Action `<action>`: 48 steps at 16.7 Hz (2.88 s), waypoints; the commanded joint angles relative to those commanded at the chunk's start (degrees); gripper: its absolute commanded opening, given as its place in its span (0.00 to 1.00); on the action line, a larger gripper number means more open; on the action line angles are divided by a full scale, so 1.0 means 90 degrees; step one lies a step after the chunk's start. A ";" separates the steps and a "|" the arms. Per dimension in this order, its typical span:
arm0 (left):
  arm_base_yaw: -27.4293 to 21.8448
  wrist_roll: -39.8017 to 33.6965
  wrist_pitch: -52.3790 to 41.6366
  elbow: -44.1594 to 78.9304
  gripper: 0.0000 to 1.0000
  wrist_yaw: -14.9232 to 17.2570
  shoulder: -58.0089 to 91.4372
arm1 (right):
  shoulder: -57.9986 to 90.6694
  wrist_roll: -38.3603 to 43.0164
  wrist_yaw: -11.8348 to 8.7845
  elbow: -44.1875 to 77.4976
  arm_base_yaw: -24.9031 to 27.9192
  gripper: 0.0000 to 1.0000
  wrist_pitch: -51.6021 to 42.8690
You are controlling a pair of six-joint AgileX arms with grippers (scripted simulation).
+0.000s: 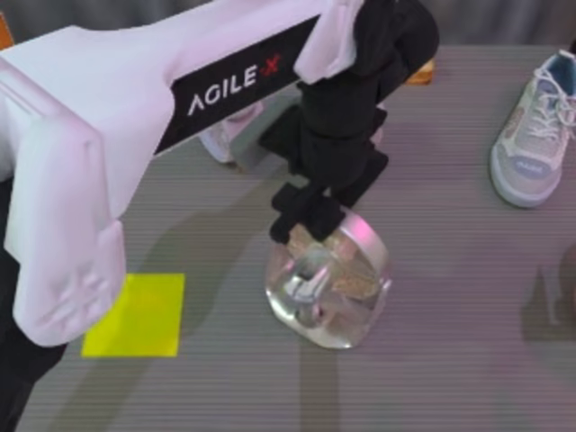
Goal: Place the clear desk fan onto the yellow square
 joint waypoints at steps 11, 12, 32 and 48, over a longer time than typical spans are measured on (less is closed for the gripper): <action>0.0009 0.0009 -0.0003 0.0002 0.00 0.0001 0.0003 | 0.0000 0.0000 0.0000 0.0000 0.0000 1.00 0.0000; 0.0013 0.0002 -0.0023 0.0023 0.00 0.0002 0.0012 | 0.0000 0.0000 0.0000 0.0000 0.0000 1.00 0.0000; 0.0219 0.1356 -0.1433 0.1519 0.00 -0.0033 0.0004 | 0.0000 0.0000 0.0000 0.0000 0.0000 1.00 0.0000; 0.1598 1.3666 -0.0159 -0.2029 0.00 -0.0057 -0.3117 | 0.0000 0.0000 0.0000 0.0000 0.0000 1.00 0.0000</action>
